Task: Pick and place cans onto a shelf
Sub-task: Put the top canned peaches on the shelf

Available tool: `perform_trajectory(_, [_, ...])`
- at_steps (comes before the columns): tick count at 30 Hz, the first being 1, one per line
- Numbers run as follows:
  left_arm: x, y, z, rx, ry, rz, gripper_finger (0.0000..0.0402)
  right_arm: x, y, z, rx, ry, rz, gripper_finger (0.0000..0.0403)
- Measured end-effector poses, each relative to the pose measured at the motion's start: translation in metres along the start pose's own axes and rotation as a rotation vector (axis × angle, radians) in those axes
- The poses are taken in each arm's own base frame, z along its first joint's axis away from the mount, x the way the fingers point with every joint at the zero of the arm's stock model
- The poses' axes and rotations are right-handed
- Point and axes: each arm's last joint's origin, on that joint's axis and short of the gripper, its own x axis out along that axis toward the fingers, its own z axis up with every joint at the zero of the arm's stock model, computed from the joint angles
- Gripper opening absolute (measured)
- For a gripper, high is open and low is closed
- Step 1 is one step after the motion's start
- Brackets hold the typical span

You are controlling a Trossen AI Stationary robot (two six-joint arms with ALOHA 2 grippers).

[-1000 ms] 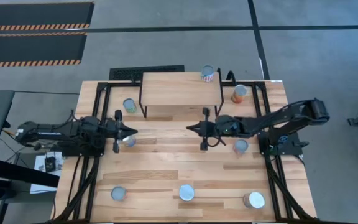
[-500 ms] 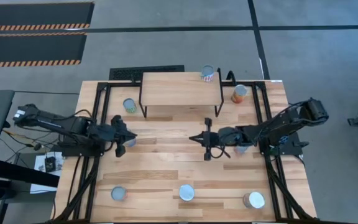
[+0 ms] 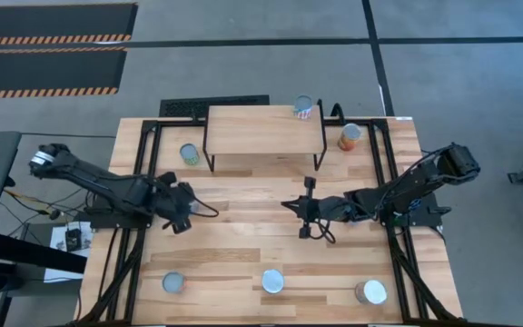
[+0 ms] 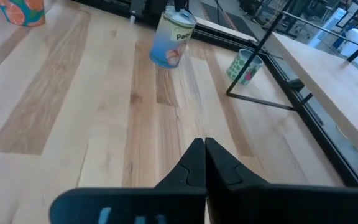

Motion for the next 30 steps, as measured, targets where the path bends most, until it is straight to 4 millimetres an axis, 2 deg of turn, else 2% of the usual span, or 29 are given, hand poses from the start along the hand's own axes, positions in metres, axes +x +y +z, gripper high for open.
perform_trajectory(4, [0.012, -0.006, -0.001, 0.029, 0.084, 0.073, 0.0118, 0.0, 0.0, 0.0, -0.002, 0.0, -0.001, 0.0009])
perform_trajectory(7, [0.018, -0.009, 0.0, 0.063, 0.102, 0.113, 0.0106, 0.0, -0.001, 0.0, -0.001, 0.001, -0.003, 0.0009])
perform_trajectory(10, [0.021, -0.011, 0.002, 0.114, 0.107, 0.12, 0.0075, 0.0, -0.001, 0.0, -0.001, 0.001, -0.003, 0.0008])
perform_trajectory(14, [0.022, -0.013, 0.004, 0.221, 0.087, 0.101, 0.0013, 0.0, -0.001, 0.0, -0.001, 0.002, -0.003, 0.001])
perform_trajectory(18, [0.023, -0.02, 0.012, 0.358, 0.008, 0.034, 0.0004, 0.0, -0.001, 0.0, 0.0, 0.002, -0.003, 0.0009])
perform_trajectory(22, [0.02, -0.024, 0.031, 0.484, -0.089, -0.053, 0.0, -0.001, 0.001, 0.0, 0.003, -0.001, 0.001, 0.0009])
perform_trajectory(25, [0.019, -0.025, 0.054, 0.553, -0.199, -0.091, 0.0, -0.002, 0.003, 0.001, 0.0, 0.0, -0.016, 0.001])
perform_trajectory(30, [0.031, -0.026, 0.096, 0.677, -0.278, -0.094, 0.0, -0.003, 0.006, 0.001, -0.004, 0.0, -0.013, 0.0009])
